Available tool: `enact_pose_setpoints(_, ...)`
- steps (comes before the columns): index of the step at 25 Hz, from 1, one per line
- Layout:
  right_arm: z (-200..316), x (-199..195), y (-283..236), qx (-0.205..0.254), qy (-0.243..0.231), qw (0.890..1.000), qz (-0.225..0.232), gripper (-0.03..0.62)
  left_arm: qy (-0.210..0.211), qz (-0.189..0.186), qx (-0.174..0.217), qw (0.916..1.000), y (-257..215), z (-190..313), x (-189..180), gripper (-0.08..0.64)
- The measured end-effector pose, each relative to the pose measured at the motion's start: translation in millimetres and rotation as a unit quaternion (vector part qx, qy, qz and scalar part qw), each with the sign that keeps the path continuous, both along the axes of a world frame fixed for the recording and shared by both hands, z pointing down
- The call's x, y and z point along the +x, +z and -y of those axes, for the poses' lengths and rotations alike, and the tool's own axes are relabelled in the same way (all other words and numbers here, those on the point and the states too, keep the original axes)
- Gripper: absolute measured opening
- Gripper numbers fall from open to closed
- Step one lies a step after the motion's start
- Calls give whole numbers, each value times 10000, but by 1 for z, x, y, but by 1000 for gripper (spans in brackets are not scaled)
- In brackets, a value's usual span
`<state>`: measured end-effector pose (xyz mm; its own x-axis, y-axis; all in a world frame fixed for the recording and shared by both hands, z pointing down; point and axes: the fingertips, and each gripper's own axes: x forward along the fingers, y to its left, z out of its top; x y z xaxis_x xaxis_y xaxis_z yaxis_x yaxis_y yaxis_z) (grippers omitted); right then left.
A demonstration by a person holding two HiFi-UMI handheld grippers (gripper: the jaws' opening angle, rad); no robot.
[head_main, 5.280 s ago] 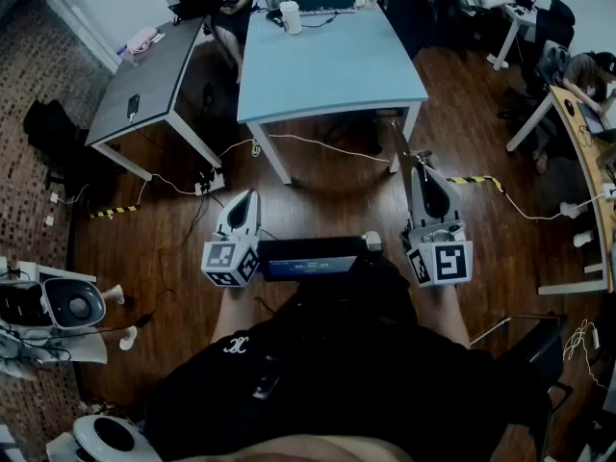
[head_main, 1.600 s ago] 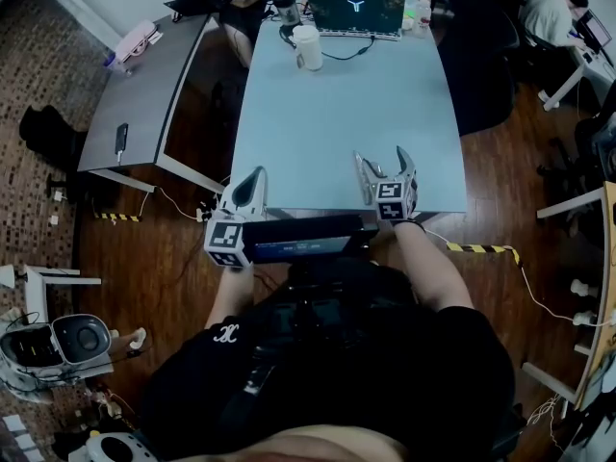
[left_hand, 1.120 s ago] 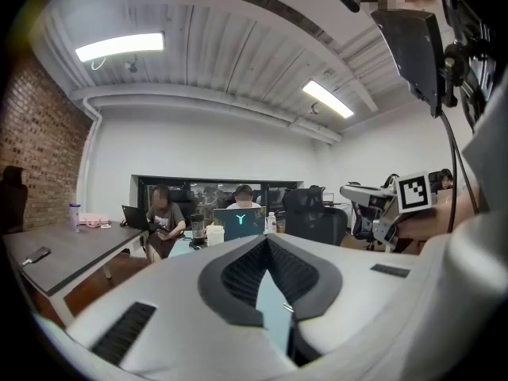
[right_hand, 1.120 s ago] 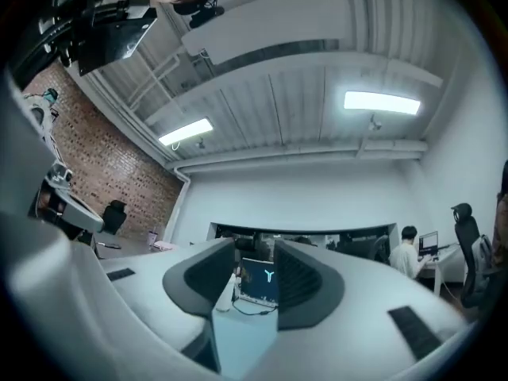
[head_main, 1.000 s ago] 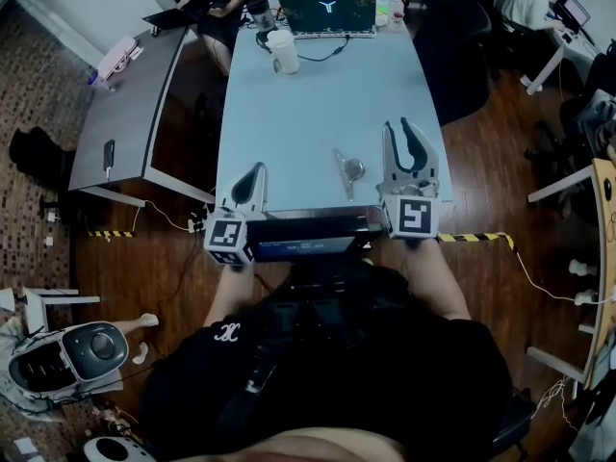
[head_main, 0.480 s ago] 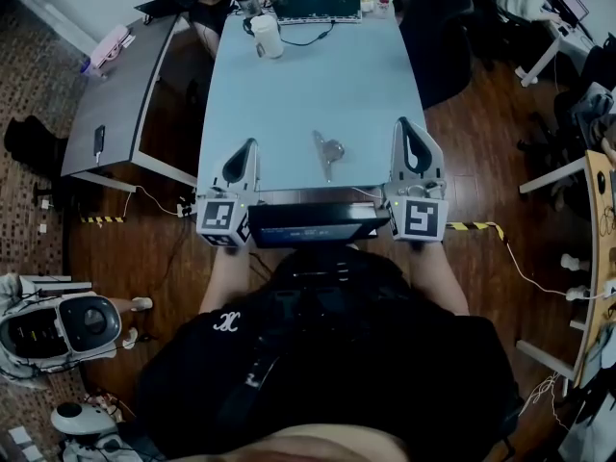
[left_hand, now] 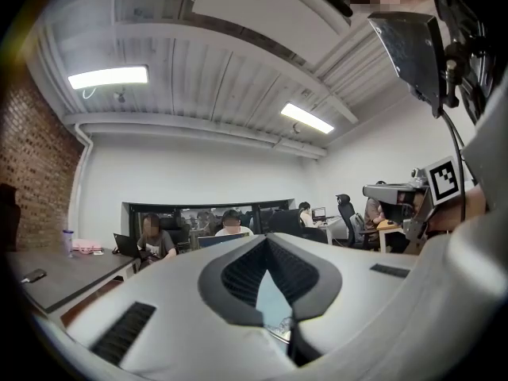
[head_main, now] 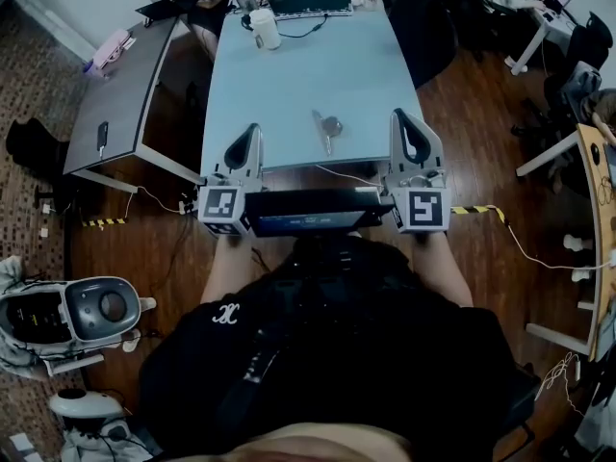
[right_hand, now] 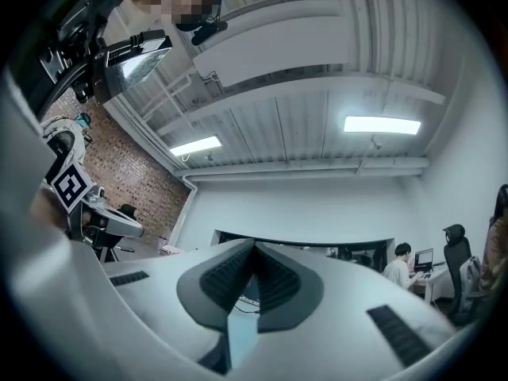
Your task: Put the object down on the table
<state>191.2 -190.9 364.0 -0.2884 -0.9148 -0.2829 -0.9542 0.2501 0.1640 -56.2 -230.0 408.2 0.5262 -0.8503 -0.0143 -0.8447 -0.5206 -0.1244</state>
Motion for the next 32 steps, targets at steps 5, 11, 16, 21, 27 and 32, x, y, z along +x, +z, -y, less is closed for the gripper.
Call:
enact_pose_setpoints(5,-74,-32,-5,60,71,10000,-14,-21,97,44,53,9999,-2,-76,-40,-9)
enact_pose_setpoints(11,-187,-94,10,-61,111,9999,110,-17,164,86,-68,9998,12,-178,-102,-9)
enact_pose_setpoints(16,-264,-126,9,-169,184,9997,40,-15,298,133,-168,9993,18,-245,-127,-9)
enact_pose_setpoints(21,-292,-134,-4,-79,138,9999,40,-20,303,-5,-38,9995,3,-277,-135,-9)
enact_pose_setpoints(27,-312,-127,-12,-11,-18,10000,26,-21,137,-43,54,9999,-9,-297,-128,-10)
enact_pose_setpoints(32,-319,-104,-21,48,-24,9999,131,-23,240,2,55,9997,-14,-307,-101,-9)
